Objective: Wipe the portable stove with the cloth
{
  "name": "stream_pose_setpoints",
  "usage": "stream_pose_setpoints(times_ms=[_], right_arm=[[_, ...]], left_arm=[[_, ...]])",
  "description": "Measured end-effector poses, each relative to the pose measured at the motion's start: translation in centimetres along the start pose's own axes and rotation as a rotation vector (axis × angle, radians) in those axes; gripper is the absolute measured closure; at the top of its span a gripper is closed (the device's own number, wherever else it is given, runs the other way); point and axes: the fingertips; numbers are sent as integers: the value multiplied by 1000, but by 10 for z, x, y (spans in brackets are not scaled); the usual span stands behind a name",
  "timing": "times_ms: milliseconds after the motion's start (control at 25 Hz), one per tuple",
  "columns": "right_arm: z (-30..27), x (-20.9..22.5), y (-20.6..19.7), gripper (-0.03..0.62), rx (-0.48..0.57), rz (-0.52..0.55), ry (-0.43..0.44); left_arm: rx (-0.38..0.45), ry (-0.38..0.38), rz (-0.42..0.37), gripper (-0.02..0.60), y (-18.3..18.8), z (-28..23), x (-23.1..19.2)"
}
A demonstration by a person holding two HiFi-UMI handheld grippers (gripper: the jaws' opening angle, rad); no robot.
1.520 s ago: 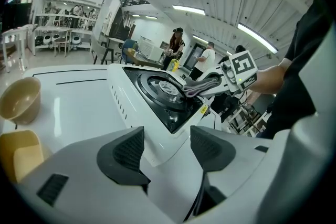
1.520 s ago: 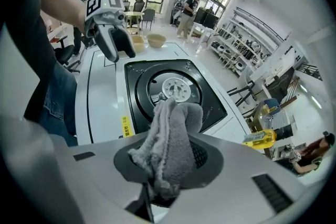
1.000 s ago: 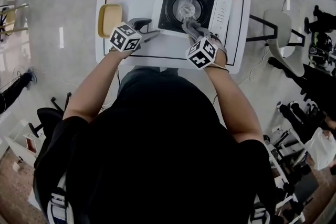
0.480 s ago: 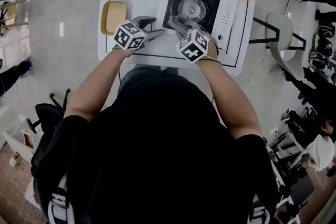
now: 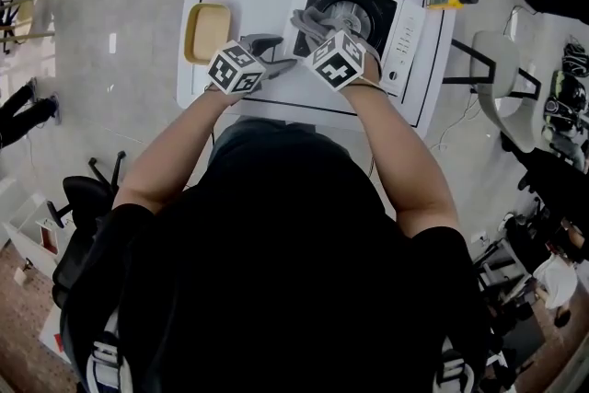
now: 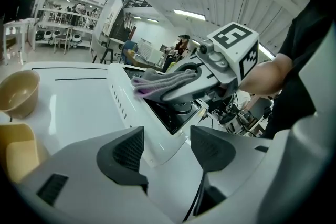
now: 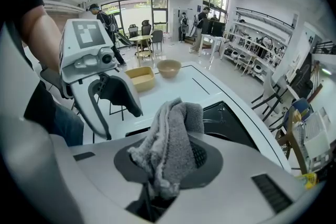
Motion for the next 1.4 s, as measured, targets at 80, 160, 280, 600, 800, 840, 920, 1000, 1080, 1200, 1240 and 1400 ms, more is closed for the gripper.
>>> stream_pose_setpoints(times_ms=[80,160,280,600,800,840,920,1000,1080,1200,1240,1400], right_arm=[[-3,12,7,490,3,2,-14],[-5,24,12,490,4,-3,-25],[-8,42,19,490,7,-15,-36],[-12,86,21,490,31,-136,-19],[-9,115,9,490,59,-252,-19],[-8,120,5,490,58,-267,-23],[-6,129,-3,490,58,-293,-29],[-3,135,-12,490,57,-314,-38],[1,141,-22,490,54,-333,-50],[7,148,-37,490,48,-356,-69],[9,149,-42,490,45,-364,-75],[17,153,-66,490,30,-395,-99]], left_arm=[[4,-4,5,305,1,1,-1],[4,-7,8,305,1,1,-1],[5,-10,12,305,2,2,-2],[17,-19,49,307,5,1,-8],[10,-25,47,314,5,0,-10],[8,-26,46,314,5,-1,-10],[5,-26,45,314,5,-1,-11],[5,-25,45,316,5,-2,-11],[5,-23,44,316,5,-2,-10],[4,-21,41,316,5,-2,-9],[3,-20,40,316,5,-2,-9],[-1,-17,35,318,4,-3,-9]])
Point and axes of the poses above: the fingertips, and each gripper's own axes: z backward along the fingers, x to its right, y out of its top, and after that the axes turned 6 degrees about -x, right-handed
